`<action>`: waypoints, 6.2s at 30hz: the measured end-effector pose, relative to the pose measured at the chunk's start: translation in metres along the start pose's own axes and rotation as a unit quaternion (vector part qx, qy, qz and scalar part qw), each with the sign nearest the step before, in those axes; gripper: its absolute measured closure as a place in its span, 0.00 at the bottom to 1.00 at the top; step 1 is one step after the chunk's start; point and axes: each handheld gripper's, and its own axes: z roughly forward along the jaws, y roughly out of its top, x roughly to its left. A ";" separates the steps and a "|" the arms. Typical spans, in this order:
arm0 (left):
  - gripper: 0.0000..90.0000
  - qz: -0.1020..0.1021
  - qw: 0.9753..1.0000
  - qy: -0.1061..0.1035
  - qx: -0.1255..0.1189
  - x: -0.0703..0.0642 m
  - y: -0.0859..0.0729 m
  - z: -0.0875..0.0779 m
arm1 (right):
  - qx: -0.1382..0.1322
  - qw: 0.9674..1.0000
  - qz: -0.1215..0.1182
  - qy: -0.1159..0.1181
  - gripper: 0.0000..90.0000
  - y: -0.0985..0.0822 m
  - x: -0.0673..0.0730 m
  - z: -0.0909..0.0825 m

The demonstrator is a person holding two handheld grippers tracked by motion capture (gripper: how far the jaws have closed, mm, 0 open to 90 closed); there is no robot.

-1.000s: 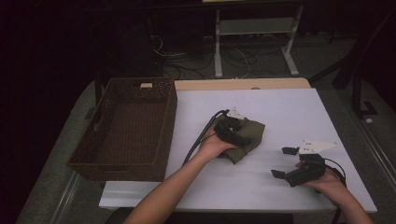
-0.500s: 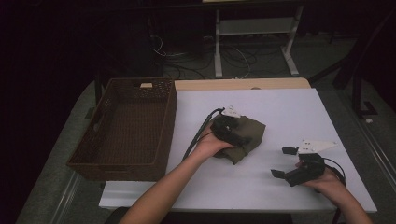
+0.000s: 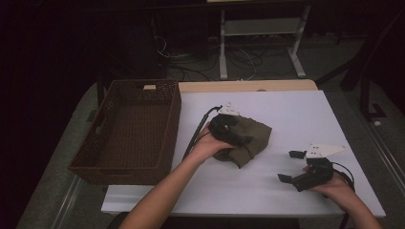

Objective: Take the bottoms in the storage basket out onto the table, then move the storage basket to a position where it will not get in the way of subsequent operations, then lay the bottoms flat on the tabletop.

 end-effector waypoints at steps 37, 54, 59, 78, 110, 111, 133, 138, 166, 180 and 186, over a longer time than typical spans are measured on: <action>0.00 -0.029 0.999 0.024 -0.022 -0.007 -0.050 -0.061 | -0.002 1.000 0.000 -0.001 0.00 0.001 0.000 0.000; 0.00 -0.038 0.998 0.034 -0.022 -0.024 -0.088 -0.071 | 0.001 1.000 0.000 -0.002 0.00 0.001 0.001 0.000; 0.00 -0.035 0.998 0.048 -0.019 -0.029 -0.098 -0.074 | 0.000 1.000 0.000 -0.003 0.00 0.001 0.001 0.000; 0.00 -0.050 0.998 0.046 -0.002 -0.041 -0.131 -0.081 | 0.020 1.000 0.018 0.002 0.01 0.004 0.002 0.007; 0.00 -0.058 0.998 0.032 0.003 -0.030 -0.128 -0.077 | -0.009 0.999 0.031 0.013 0.34 0.061 -0.002 0.019; 0.00 -0.061 0.998 0.031 0.002 -0.030 -0.128 -0.077 | -0.011 0.999 0.031 0.013 0.34 0.064 -0.002 0.020; 0.00 -0.075 0.997 0.026 0.005 -0.031 -0.126 -0.070 | -0.018 0.999 0.009 0.035 0.40 0.104 -0.009 0.047; 0.00 -0.072 0.997 0.020 0.012 -0.030 -0.126 -0.065 | -0.013 0.999 0.002 0.042 0.44 0.111 -0.010 0.060; 0.00 -0.077 0.997 0.028 0.002 -0.026 -0.128 -0.072 | 0.038 0.998 -0.026 0.037 0.62 0.106 -0.007 0.113; 0.00 -0.075 0.997 0.029 0.002 -0.026 -0.128 -0.073 | 0.017 0.999 -0.031 0.033 0.90 0.109 -0.009 0.104; 0.00 -0.075 0.997 0.029 0.002 -0.027 -0.127 -0.073 | 0.008 0.999 -0.031 0.028 0.91 0.110 -0.010 0.097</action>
